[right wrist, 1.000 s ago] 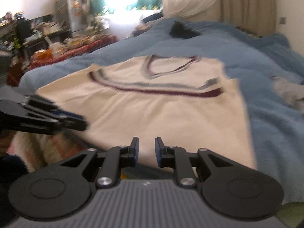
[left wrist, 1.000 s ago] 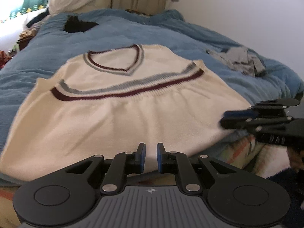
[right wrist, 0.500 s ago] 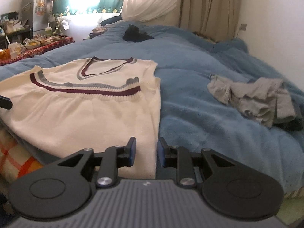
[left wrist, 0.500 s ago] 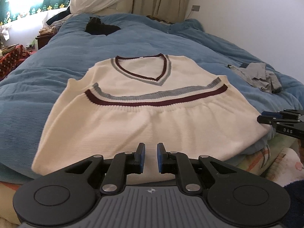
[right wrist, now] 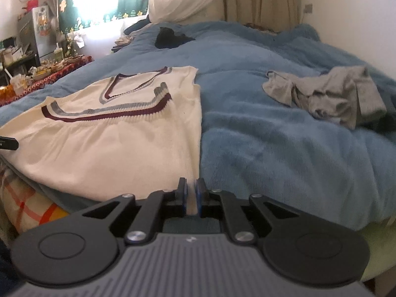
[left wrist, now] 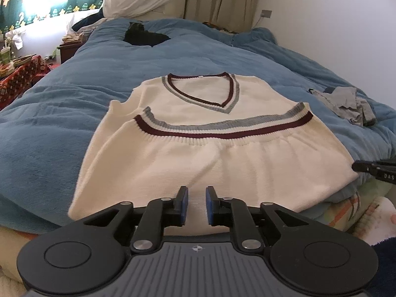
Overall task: Fold clothes
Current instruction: 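Move both open grippers toward the vest's V-neck shoulders, then position both grippers at the shoulder edges beside the V-neck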
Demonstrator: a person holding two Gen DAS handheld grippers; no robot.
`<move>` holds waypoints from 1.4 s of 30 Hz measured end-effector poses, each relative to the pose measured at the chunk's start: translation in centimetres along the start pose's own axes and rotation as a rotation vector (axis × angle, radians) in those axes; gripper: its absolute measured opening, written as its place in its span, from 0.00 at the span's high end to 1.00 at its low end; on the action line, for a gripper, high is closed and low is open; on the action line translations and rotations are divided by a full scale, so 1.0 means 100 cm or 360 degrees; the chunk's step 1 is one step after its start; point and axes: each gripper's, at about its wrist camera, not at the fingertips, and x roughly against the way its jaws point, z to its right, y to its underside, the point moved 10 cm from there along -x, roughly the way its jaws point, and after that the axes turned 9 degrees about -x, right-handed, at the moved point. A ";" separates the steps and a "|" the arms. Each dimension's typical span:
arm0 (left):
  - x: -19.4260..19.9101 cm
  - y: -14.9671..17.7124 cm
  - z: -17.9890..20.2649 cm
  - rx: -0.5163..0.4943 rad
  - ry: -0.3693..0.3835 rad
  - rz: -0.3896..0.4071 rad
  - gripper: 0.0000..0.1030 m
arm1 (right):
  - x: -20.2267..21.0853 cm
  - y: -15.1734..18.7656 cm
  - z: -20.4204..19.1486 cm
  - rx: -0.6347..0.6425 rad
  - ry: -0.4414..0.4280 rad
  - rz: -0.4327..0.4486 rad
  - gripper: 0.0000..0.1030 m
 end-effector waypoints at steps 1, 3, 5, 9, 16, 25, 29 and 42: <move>0.001 0.000 -0.002 0.0006 -0.0002 0.0002 0.80 | 0.001 0.002 0.001 -0.0012 -0.0010 -0.0005 0.93; 0.004 -0.001 -0.006 0.0008 -0.0017 0.0002 0.80 | 0.002 0.003 0.001 -0.0016 -0.0015 -0.0005 0.94; 0.006 -0.002 -0.010 0.0006 -0.0034 0.0001 0.80 | 0.004 0.003 0.001 -0.0013 -0.0015 -0.0010 0.94; 0.011 -0.009 -0.022 -0.0018 -0.0065 0.0010 0.80 | 0.011 0.000 0.003 -0.0011 -0.0003 -0.0017 0.93; 0.008 -0.051 -0.050 -0.0008 -0.0048 -0.0018 0.80 | 0.023 -0.032 -0.012 0.0145 0.0001 0.0043 0.93; -0.048 -0.098 -0.075 -0.0035 0.0051 -0.0200 0.80 | -0.035 -0.110 -0.033 0.0310 -0.0130 -0.0037 0.93; -0.075 -0.130 -0.091 -0.0171 0.0022 -0.0229 0.80 | -0.070 -0.148 -0.034 0.0394 -0.0137 -0.0073 0.93; -0.226 -0.192 -0.128 -0.0611 0.0135 -0.0359 0.72 | -0.236 -0.241 -0.038 0.0645 -0.0295 -0.0303 0.73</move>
